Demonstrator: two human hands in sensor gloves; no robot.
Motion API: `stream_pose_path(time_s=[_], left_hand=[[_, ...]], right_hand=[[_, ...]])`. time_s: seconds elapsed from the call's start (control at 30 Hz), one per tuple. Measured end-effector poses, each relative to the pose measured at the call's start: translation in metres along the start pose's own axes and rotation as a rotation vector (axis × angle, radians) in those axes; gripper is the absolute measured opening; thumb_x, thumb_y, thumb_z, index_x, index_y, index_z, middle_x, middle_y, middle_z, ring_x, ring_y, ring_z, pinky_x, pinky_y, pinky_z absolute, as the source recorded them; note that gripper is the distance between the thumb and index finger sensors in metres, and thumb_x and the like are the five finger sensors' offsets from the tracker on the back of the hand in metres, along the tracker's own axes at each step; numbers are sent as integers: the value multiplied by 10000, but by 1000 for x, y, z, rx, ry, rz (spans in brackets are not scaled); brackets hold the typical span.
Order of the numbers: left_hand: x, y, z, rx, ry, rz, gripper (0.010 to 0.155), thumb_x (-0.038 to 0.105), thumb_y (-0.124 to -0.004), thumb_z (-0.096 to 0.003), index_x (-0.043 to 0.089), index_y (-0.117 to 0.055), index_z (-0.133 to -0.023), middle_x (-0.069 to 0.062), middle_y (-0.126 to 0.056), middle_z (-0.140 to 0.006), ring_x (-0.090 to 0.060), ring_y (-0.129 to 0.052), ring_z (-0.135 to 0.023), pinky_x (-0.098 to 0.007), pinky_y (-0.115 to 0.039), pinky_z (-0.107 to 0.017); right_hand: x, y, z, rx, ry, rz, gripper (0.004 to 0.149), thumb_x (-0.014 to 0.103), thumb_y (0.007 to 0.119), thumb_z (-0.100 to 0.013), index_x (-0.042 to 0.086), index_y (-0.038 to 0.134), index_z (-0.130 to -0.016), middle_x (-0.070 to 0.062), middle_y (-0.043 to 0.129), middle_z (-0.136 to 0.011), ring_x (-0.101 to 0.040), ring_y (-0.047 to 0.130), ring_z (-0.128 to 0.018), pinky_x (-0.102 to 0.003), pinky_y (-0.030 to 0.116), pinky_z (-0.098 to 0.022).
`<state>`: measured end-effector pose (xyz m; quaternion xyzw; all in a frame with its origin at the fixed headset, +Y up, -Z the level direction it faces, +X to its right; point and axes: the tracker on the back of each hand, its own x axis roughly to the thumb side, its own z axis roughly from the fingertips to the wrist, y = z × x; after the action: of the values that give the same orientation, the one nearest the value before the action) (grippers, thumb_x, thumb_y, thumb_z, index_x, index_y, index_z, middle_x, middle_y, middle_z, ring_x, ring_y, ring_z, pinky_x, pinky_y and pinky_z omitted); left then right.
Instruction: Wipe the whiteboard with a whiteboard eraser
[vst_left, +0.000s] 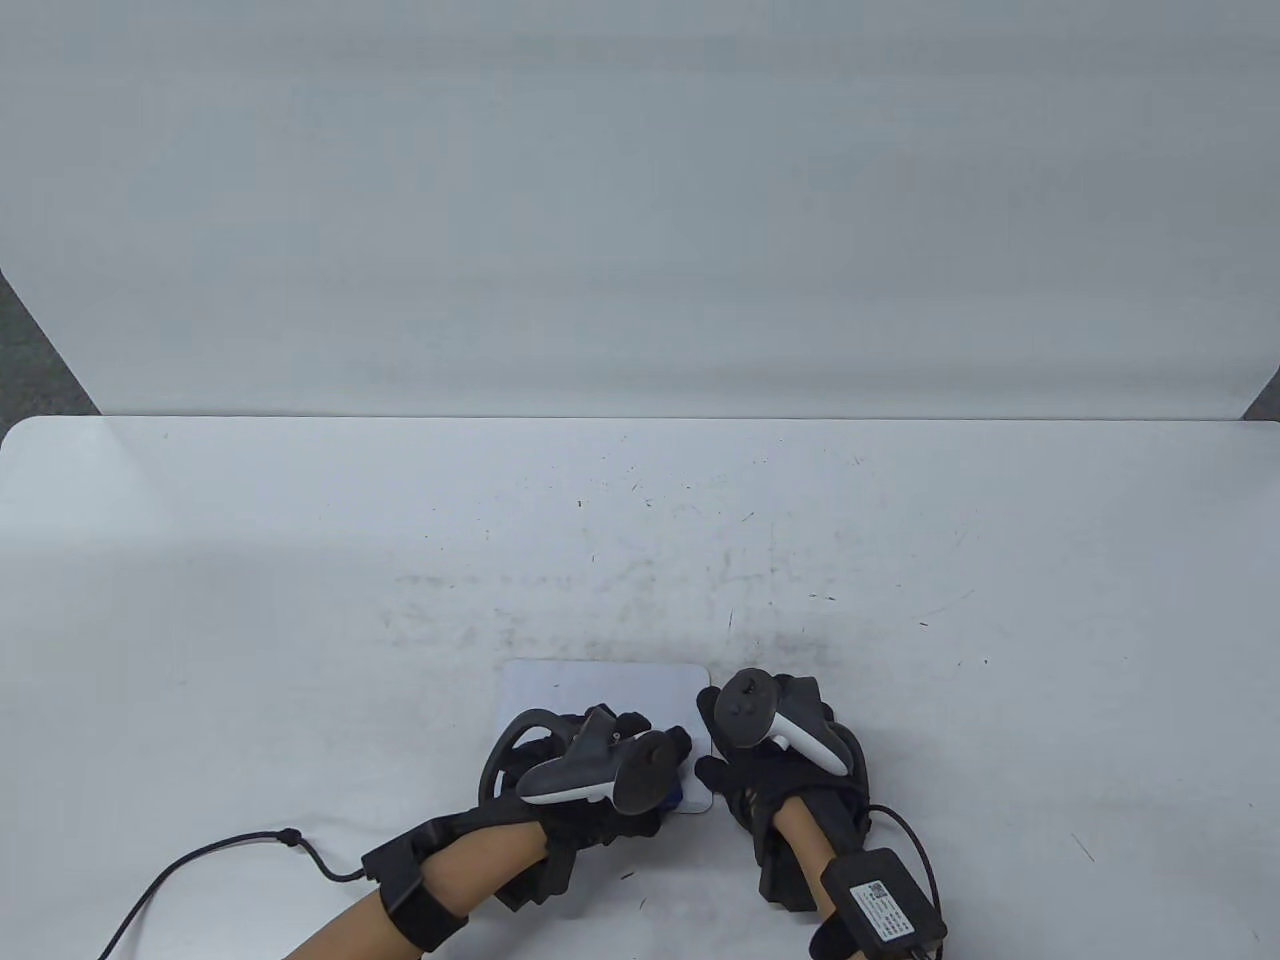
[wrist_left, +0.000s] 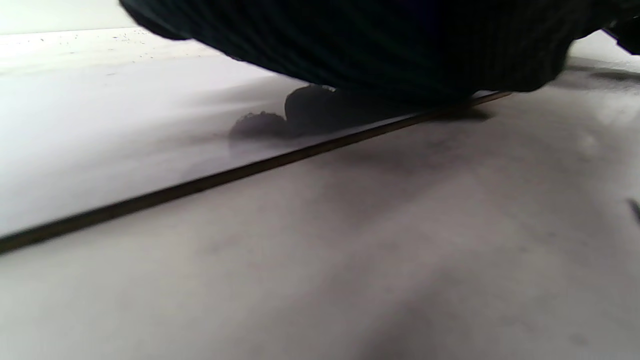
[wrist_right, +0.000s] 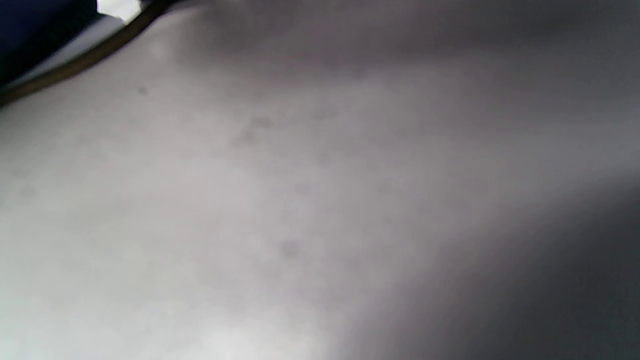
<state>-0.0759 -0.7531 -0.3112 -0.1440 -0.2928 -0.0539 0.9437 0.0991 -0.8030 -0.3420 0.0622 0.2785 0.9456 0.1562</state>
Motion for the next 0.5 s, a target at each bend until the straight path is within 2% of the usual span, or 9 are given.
stream_pose_path(time_s=[0.1,0.3,0.5], left_hand=[[-11,3,-9,-20,51,37,802,551,-811,-398,437,-474,-1117,-68,-561,-1117,-366,-641,-850,-539,-587,-609],[-30,17,-47,-48,163,54,789,543,-815,-402,458,-482,-1112,-55,-556,-1125,-360,-634,-861,-541,-576,-621],[-42,24,-82,-22,215,111,786,546,-805,-405,460,-470,-1111,-45,-540,-1125,-356,-616,-870,-542,-561,-631]], right_hand=[[0,0,0,-1,-2,0,682,474,548,-399,348,145,-934,-37,-46,-1051,-431,-87,-905,-698,19,-573],[0,0,0,-5,1,5,680,474,548,-399,345,149,-934,-41,-39,-1053,-435,-78,-907,-702,28,-575],[0,1,0,7,-4,-12,680,475,542,-406,341,134,-934,-38,-59,-1047,-430,-103,-899,-697,4,-566]])
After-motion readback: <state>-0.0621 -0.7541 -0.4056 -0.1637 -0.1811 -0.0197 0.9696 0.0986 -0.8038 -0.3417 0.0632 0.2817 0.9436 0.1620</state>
